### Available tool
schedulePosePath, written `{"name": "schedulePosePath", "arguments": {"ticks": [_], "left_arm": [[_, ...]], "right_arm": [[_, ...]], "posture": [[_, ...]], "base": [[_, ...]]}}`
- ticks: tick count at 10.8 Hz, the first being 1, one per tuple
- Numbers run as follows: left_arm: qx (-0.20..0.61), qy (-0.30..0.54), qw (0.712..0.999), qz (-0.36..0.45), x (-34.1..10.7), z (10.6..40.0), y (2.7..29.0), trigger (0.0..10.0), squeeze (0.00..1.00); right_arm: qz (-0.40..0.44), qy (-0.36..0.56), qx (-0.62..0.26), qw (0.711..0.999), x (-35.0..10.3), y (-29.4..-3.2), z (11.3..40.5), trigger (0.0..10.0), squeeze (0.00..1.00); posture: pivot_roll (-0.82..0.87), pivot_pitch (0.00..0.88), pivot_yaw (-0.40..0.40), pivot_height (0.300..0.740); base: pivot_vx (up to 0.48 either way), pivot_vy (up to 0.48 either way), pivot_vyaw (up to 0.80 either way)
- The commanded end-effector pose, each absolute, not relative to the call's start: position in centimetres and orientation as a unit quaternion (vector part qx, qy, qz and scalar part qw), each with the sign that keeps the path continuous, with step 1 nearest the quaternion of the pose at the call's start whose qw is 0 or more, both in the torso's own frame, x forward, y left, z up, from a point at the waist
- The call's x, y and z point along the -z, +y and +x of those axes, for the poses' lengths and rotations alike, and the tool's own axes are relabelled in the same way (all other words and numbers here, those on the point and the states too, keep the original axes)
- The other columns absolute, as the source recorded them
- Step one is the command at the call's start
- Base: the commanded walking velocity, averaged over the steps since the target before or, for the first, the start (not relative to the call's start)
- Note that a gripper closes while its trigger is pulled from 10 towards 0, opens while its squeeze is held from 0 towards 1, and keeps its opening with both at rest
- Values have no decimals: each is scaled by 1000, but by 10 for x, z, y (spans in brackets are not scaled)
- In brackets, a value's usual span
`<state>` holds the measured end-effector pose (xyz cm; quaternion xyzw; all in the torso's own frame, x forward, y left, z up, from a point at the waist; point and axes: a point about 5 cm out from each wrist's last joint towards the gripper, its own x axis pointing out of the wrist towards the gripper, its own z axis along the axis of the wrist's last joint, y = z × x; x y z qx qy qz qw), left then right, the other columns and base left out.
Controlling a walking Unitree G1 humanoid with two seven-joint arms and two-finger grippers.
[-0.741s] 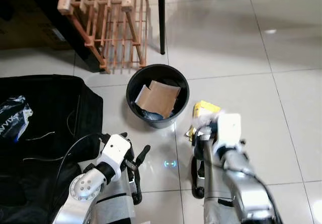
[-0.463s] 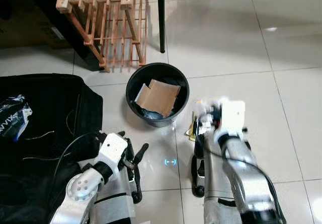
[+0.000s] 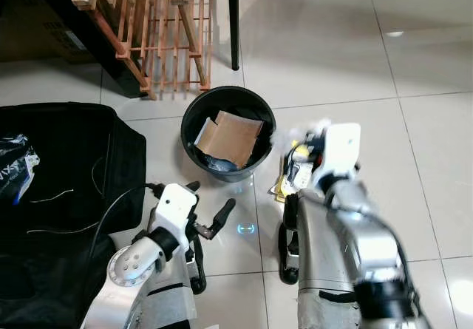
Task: Picking trash to rubbish bin
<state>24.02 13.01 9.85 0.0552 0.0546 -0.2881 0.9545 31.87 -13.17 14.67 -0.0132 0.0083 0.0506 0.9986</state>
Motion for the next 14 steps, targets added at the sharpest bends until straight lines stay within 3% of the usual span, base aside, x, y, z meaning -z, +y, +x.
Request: {"name": "schedulePosePath", "arguments": {"ticks": [1, 7, 14], "left_arm": [[296, 76, 951, 42, -92, 233, 129, 10000, 0], [324, 81, 943, 7, -106, 223, 116, 10000, 0], [311, 96, 946, 11, -110, 212, 123, 10000, 0]], "right_arm": [[-1, 34, -66, 997, -135, -130, 317, 0, 0], [86, 57, -160, 982, -130, -108, 334, 0, 0], [72, 77, -197, 975, -119, -85, 362, 0, 0]], "posture": [[43, 539, 37, 572], [71, 568, 23, 572], [136, 594, 18, 572]], "base": [[0, 0, 0], [0, 0, 0], [0, 0, 0]]}}
